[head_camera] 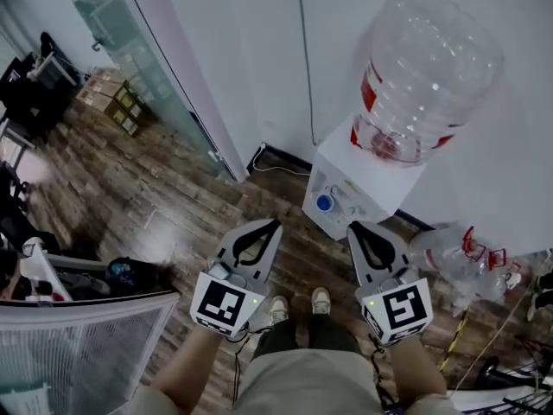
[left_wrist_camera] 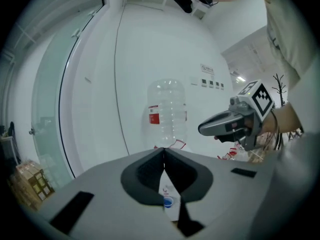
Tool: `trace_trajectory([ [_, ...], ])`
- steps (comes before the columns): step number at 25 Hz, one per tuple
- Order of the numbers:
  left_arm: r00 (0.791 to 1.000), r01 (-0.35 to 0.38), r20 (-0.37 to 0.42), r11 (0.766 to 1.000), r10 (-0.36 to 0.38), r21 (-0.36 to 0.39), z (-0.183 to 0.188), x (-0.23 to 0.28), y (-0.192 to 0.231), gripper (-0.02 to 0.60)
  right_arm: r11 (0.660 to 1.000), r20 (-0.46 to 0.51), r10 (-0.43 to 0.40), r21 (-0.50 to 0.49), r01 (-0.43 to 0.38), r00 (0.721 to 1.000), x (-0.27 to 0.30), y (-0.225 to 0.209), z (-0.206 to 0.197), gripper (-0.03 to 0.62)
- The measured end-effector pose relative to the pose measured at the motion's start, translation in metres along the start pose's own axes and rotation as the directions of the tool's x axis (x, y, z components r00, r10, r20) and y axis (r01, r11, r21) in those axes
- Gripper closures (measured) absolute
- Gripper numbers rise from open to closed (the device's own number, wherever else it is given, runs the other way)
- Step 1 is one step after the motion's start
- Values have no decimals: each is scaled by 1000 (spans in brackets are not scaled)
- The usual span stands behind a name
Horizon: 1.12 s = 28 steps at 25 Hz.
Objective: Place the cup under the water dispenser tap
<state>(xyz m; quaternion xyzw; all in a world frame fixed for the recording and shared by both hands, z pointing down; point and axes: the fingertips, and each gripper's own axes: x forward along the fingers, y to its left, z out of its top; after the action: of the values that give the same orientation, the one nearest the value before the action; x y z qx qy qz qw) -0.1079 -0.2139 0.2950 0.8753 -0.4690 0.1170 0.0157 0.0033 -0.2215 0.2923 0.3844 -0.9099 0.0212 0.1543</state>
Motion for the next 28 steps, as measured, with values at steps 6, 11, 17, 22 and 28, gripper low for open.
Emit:
trace_trajectory([
  [6, 996, 7, 86, 1000, -5, -28, 65, -37, -20, 575, 999, 80, 27, -33, -25, 996, -44, 12, 63, 586],
  [11, 995, -18, 99, 1000, 17, 14, 84, -53, -32, 575, 997, 105, 44, -74, -37, 993, -67, 21, 84, 588],
  [17, 993, -48, 112, 998, 45, 26, 93, -68, -39, 575, 992, 89, 109, -65, -104, 990, -84, 34, 83, 588],
  [22, 993, -47, 111, 998, 41, 45, 96, -72, -43, 575, 993, 79, 117, -40, -114, 990, -86, 37, 79, 588],
  [28, 993, -41, 112, 998, 35, 54, 101, -75, -46, 575, 993, 109, 119, -15, -118, 987, -88, 39, 87, 588],
])
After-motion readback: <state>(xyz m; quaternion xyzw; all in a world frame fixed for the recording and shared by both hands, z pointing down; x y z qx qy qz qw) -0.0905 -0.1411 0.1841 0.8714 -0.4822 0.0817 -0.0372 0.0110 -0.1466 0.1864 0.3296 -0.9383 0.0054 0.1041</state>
